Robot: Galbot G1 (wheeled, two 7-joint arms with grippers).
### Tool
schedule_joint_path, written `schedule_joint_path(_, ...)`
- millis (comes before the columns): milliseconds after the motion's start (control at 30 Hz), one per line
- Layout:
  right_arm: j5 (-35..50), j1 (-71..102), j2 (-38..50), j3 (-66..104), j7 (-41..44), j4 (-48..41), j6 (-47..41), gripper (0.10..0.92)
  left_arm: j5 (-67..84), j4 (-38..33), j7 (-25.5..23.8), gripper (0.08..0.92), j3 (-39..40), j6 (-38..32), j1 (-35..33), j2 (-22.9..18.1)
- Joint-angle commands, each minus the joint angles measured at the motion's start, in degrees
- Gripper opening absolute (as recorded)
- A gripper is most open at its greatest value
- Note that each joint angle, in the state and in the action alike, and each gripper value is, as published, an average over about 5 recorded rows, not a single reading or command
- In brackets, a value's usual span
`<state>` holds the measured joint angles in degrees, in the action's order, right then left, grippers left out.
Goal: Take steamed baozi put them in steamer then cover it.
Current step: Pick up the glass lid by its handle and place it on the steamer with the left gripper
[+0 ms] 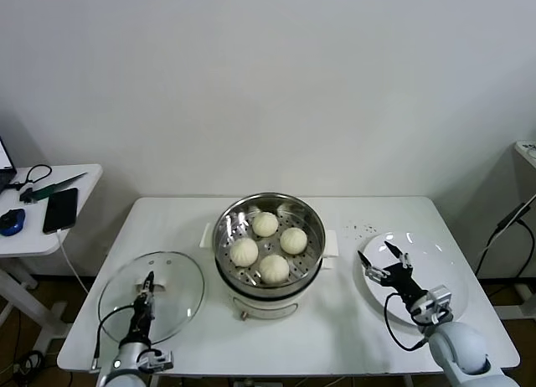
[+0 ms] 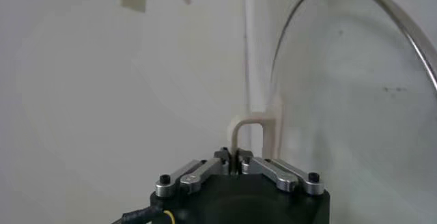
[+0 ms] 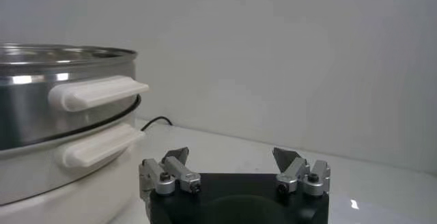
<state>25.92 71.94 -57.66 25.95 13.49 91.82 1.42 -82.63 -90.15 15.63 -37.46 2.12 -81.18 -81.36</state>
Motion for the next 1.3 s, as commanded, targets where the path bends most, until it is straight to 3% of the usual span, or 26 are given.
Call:
schedule_joint_path(33,-0.16,0.05,0.0,0.19,0.02,-0.03,0.12,0.823,5.23,-9.7,0.4,0.144,-0.01,2.27,-3.41,1.87)
schedule_joint_path(200,-0.12,0.17,0.19,0.65,0.03,-0.12,0.15,0.823,6.58,-16.55,0.64,0.14,-0.38,5.72,-7.04,3.43)
schedule_joint_path(467,-0.49,-0.37,0.74,0.87,0.04,-1.04,0.26,0.823,6.66,-27.58,-1.43,0.14,0.3,17.1,-12.0,7.21)
schedule_joint_path(700,-1.46,-1.6,1.16,0.12,0.02,-2.42,0.59,0.823,8.33,-34.57,-6.78,0.14,5.39,25.36,-10.96,15.76)
schedule_joint_path(933,-2.38,-2.8,1.76,-0.69,0.05,-3.17,0.8,0.823,8.53,-37.06,-13.23,0.14,15.54,32.99,-5.01,25.47)
schedule_joint_path(1033,-2.75,-3.47,1.69,-1.1,0.05,-3.71,0.87,0.823,8.34,-36.77,-16.78,0.14,20.99,35.79,-1.0,27.74)
schedule_joint_path(1167,-3.55,-4.47,1.4,-1.79,0.07,-4.75,1.1,0.823,5.93,-35.85,-23.12,0.14,28.95,39.5,7.86,26.98)
schedule_joint_path(1300,-4.03,-5.2,0.89,-2.16,0.08,-5.55,1.24,0.823,2.77,-34.1,-29.55,0.14,34.89,41.84,15.69,23.61)
